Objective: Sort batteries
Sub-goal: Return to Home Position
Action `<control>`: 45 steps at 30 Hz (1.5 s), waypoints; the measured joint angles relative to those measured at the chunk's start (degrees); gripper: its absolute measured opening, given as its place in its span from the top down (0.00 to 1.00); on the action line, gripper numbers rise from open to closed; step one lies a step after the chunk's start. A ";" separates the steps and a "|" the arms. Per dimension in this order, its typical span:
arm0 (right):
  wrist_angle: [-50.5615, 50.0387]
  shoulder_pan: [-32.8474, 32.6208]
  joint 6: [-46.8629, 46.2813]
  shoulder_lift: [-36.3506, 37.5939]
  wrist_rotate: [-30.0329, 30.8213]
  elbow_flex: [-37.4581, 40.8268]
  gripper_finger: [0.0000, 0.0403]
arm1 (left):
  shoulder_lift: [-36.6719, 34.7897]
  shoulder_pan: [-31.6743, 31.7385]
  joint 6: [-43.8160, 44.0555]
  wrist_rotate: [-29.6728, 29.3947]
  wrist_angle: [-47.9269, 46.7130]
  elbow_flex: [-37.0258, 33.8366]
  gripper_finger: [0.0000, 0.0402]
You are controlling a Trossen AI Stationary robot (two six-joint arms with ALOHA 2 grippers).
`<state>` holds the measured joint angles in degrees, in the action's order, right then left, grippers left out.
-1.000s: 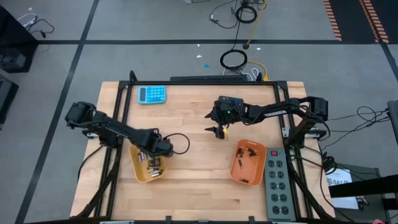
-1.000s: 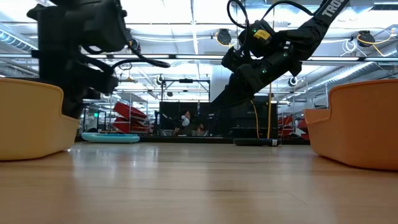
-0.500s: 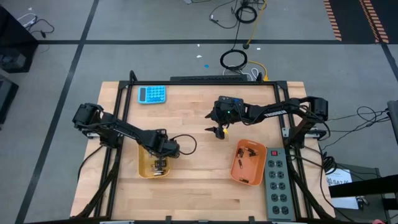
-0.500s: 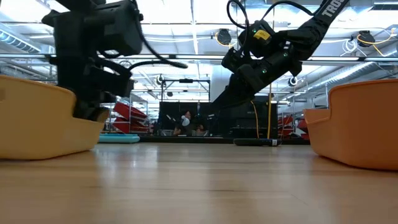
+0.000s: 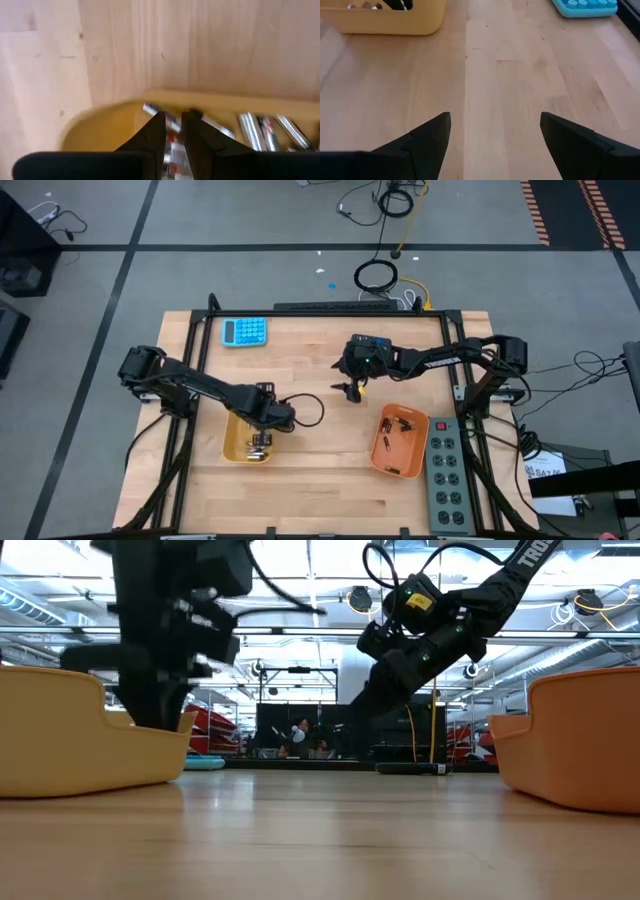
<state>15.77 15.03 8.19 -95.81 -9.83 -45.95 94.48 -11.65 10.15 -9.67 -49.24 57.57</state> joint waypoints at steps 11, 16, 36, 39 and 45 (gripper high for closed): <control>-7.85 -0.04 2.64 4.28 2.81 0.02 0.26 | -0.07 1.98 9.08 1.67 -20.95 8.54 0.81; -12.80 -1.57 3.30 14.14 4.76 1.82 0.26 | -0.86 2.90 9.91 16.65 -23.77 11.99 0.81; 19.62 1.22 -7.64 31.79 4.46 24.39 0.26 | -34.76 -2.13 11.92 -4.23 6.42 -5.54 0.81; 14.50 1.37 -7.71 39.76 7.10 24.32 0.26 | -38.98 -2.15 13.30 -6.47 9.46 -9.56 0.81; 6.48 1.37 -7.04 52.05 10.06 26.28 0.26 | -44.83 -2.33 13.18 -12.18 12.45 -14.05 0.82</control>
<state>22.25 16.40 1.15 -43.76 0.23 -19.68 49.65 -13.98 23.32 -21.85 -36.80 43.53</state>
